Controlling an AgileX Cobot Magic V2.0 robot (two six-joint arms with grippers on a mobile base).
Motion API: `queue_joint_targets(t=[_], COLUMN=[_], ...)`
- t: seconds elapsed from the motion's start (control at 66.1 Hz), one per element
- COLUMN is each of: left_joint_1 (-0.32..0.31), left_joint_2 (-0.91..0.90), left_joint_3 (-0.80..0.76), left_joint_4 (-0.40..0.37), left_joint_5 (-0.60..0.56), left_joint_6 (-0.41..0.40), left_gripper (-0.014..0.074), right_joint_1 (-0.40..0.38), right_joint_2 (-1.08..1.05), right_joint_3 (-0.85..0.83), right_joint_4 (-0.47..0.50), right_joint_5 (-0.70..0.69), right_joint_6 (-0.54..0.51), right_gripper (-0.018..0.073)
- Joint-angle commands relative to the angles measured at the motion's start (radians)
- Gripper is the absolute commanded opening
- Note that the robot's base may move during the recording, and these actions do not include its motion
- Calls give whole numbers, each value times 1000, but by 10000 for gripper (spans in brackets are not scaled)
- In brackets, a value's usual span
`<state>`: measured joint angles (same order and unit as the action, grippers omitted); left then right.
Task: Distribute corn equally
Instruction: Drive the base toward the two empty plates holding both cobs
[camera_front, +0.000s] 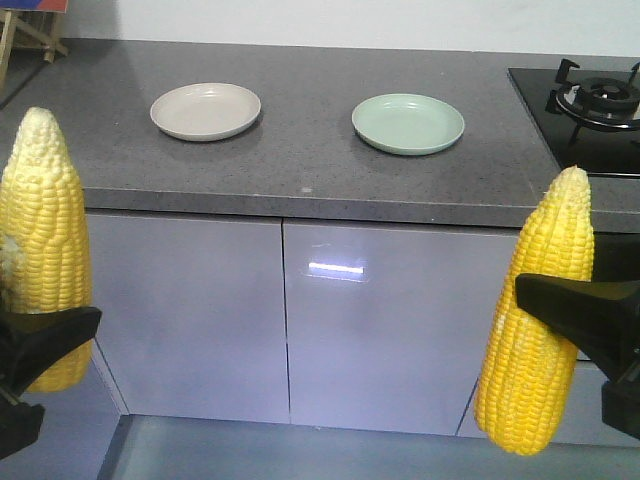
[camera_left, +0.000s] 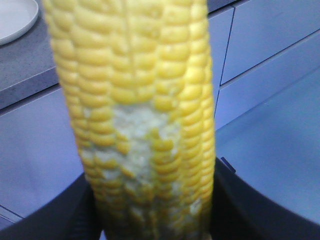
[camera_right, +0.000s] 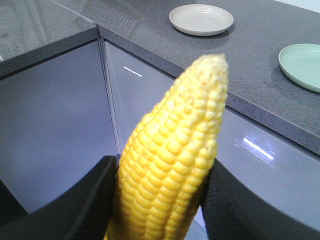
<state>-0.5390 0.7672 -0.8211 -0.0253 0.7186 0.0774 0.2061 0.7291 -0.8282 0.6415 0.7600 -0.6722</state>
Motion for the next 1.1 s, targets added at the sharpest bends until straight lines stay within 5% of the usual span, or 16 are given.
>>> queue_joint_targets(t=[0.0, 1.089], left_joint_1=[-2, -2], left_joint_2=[-6, -6], left_joint_3=[-25, -25], left_joint_4=[-10, -10], left_joint_5=[-62, -63], left_joint_6=[0, 0], left_gripper=[303, 303], right_joint_1=[-4, -4], right_joint_2=[-4, -4], right_joint_3=[-26, -26], right_joint_4=[34, 34], right_joint_5=[-57, -57], right_joint_6=[-6, -6], right_gripper=[204, 204])
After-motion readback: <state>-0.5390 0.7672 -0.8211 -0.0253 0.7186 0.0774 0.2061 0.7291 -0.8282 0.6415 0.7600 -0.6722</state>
